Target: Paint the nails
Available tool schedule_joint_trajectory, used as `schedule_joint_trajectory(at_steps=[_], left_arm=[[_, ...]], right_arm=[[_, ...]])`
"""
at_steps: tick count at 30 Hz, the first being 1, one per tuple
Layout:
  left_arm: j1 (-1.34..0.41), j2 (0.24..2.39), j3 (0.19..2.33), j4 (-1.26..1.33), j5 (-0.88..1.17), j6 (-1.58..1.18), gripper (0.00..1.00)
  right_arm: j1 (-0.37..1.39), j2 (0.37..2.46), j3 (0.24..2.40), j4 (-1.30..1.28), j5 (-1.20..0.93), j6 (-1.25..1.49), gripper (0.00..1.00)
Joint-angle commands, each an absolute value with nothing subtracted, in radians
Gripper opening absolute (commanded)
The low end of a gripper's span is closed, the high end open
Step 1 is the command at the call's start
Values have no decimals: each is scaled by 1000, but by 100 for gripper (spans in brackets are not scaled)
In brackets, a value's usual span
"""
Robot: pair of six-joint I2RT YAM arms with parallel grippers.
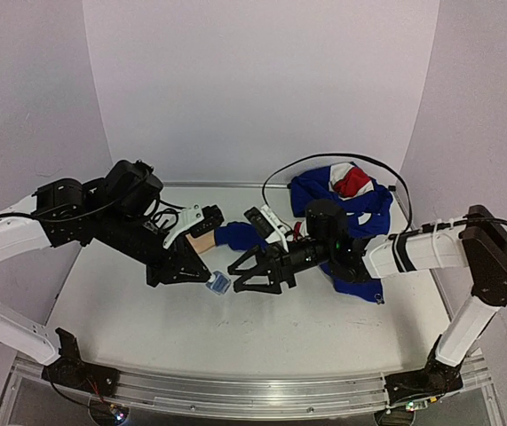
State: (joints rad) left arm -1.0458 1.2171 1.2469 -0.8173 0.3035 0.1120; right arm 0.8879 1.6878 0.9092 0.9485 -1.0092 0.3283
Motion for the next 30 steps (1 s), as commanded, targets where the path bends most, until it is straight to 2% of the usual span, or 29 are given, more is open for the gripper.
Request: schedule_joint_trajectory(at_steps=[1, 7, 13, 18, 22, 23, 27, 30], left_arm=[[-1045, 1189, 1258, -753, 358, 172, 0], [-1043, 1202, 1277, -755, 354, 170, 0], [-1043, 1208, 1269, -754, 360, 158, 0], [-1043, 1217, 1253, -733, 356, 147, 0], [-1043, 1224, 1250, -728, 347, 141, 0], [-1043, 1226, 1250, -726, 339, 135, 0], [-1042, 1245, 1259, -696, 231, 49, 0], [-1036, 1286, 1296, -691, 83, -80, 0]], right_arm=[[921, 1735, 998, 1066, -1163, 319, 66], [932, 1810, 1080, 1069, -1242, 320, 48], [941, 1827, 1091, 1074, -1269, 311, 25], [952, 1828, 1085, 1080, -1276, 301, 10], [961, 1807, 1071, 1092, -1268, 296, 6], [963, 1804, 1070, 1092, -1263, 296, 1], [961, 1756, 1027, 1086, -1076, 269, 0], [961, 1700, 986, 1023, -717, 219, 0]])
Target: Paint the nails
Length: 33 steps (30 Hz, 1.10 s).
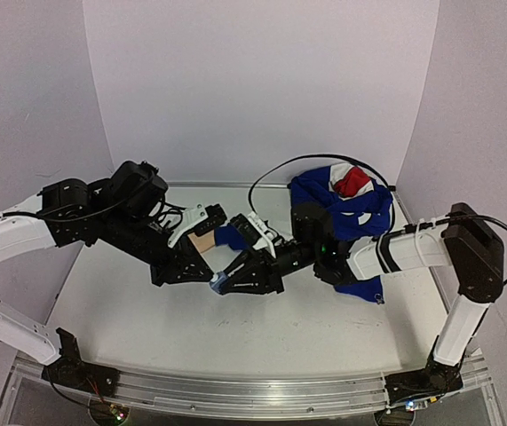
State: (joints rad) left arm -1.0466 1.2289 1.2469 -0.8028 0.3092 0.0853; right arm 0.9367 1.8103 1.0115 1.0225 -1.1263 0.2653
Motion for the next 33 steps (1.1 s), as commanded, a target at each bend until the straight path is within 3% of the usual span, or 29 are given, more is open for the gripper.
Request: schedule_joint_trajectory(at_steps=[1, 4, 7, 10, 12, 15, 17, 20, 24, 26, 30, 33], left_arm=[[-1031, 1307, 1316, -698, 3, -141, 0], [-994, 1387, 1412, -812, -233, -425, 0], [-978, 1461, 1474, -892, -264, -673, 0], [-974, 1514, 1534, -887, -271, -730, 0], [-967, 1526, 1573, -883, -259, -715, 0], [-965, 1500, 1584, -856, -247, -665, 1], [-964, 1464, 1547, -827, -244, -636, 7], [-965, 1392, 1469, -754, -198, -573, 33], [-964, 1280, 1348, -642, -111, -484, 82], [-957, 1223, 1289, -578, -30, -440, 96], [-942, 1134, 1182, -394, 239, -360, 100], [-942, 1115, 1149, -310, 373, -338, 98]], right_arm=[[962, 1687, 983, 984, -567, 211, 0], [1009, 1654, 979, 894, 27, 171, 0], [1099, 1663, 980, 943, 531, 111, 0], [1139, 1704, 1017, 990, 698, 49, 0], [1142, 1709, 1026, 1002, 679, 35, 0], [1139, 1676, 991, 1052, 555, 8, 0], [1131, 1653, 969, 1058, 456, 8, 0], [1102, 1598, 918, 1069, 241, 11, 0], [987, 1524, 855, 1080, -203, 98, 0], [926, 1507, 830, 1108, -424, 158, 0], [839, 1556, 892, 1140, -921, 311, 0], [838, 1612, 924, 1305, -1146, 486, 0]])
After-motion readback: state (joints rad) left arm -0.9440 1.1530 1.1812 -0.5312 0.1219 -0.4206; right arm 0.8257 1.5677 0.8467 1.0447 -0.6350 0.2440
